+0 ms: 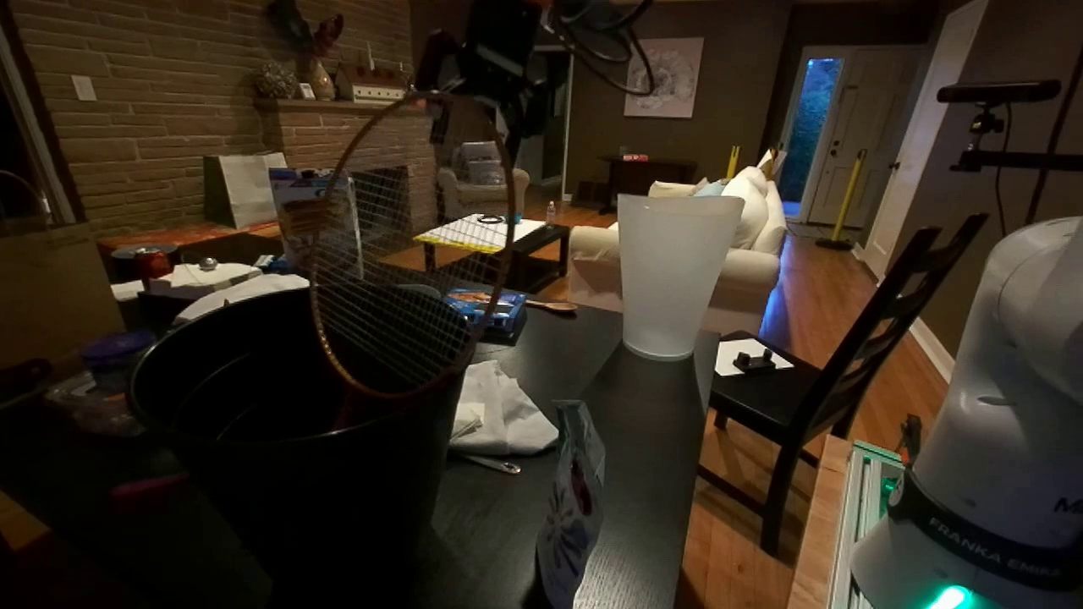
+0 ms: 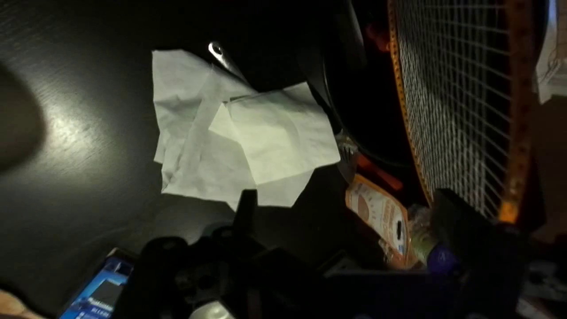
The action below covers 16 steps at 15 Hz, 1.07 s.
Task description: Move the black bucket to the left
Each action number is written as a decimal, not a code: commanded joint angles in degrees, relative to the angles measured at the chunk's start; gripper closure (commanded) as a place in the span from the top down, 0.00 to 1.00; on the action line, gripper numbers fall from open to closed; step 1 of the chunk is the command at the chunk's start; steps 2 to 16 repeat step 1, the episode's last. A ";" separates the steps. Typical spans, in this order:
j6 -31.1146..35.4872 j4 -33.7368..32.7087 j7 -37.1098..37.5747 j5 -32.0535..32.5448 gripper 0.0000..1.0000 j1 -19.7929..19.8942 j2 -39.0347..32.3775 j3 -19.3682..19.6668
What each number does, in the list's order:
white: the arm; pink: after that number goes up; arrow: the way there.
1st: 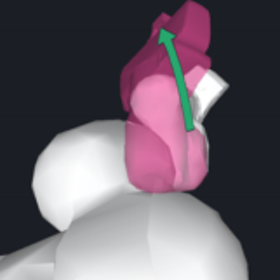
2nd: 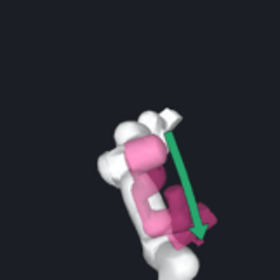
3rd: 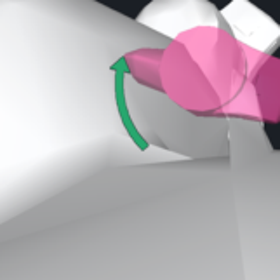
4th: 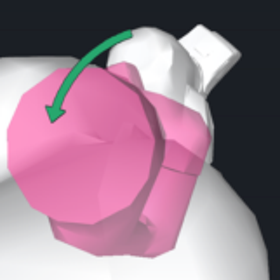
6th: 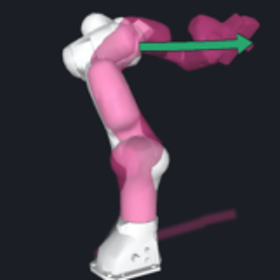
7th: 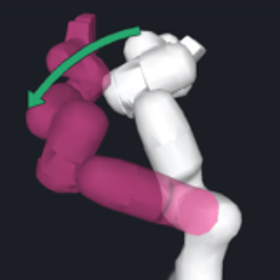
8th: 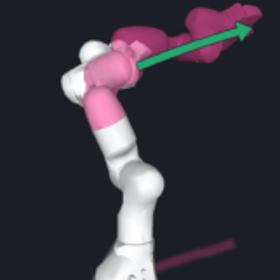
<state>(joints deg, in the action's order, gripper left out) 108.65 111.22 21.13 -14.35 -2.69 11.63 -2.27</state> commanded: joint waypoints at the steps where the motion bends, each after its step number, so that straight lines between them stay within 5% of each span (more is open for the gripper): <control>1: -0.08 -0.58 1.47 1.40 1.00 1.39 1.46 -0.31; 16: -0.08 -0.58 1.47 1.40 1.00 1.39 1.46 -0.31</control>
